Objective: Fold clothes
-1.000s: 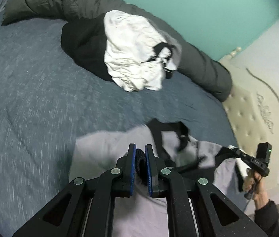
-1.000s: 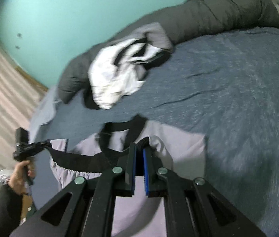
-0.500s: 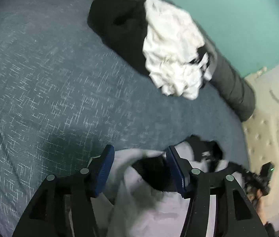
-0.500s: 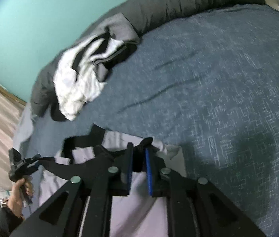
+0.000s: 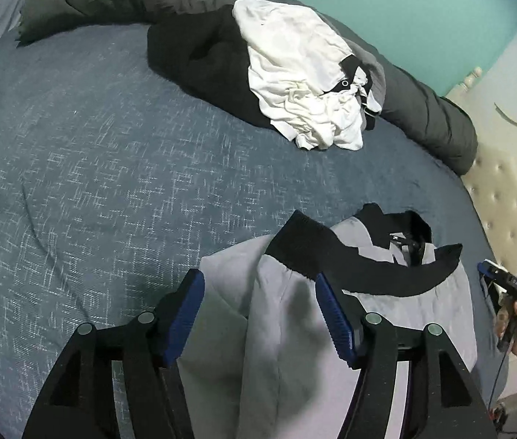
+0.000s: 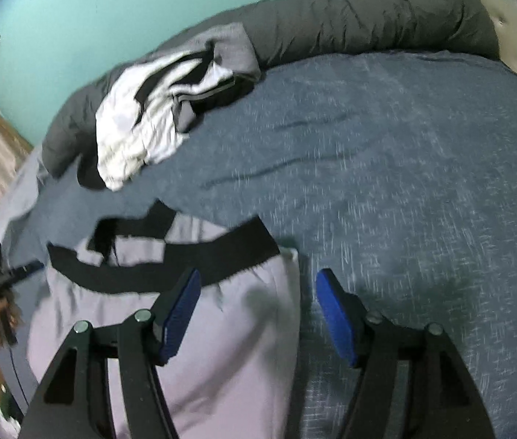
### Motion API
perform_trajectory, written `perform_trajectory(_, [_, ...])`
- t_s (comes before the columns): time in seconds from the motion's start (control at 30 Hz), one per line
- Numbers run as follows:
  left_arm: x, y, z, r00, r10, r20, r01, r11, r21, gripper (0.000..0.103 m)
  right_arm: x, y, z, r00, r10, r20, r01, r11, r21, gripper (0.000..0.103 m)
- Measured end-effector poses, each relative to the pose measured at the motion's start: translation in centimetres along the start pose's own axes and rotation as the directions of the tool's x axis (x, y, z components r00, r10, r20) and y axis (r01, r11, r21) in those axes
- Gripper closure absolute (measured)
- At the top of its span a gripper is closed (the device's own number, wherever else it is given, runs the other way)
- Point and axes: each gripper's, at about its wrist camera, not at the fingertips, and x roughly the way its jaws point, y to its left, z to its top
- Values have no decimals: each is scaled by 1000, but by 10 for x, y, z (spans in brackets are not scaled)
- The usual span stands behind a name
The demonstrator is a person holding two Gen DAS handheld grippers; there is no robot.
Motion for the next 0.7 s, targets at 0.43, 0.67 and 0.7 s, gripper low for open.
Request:
perform_trajectory(0.43, [32,-14,9,998,-66,3,65,992,108,41,54,20,-1,998,-40,-49,29,980,-198,58])
perform_trajectory(0.67, [28,-28,7,999,-52,14,49,982,184,78,60,27,-4,998,-55,-29,47,969,-241,92])
perform_trajectory(0.7, [24,-30,7,999,-47,23,42,981,191,79,57,29,-4,998,-57,-7,53,968,-244,93])
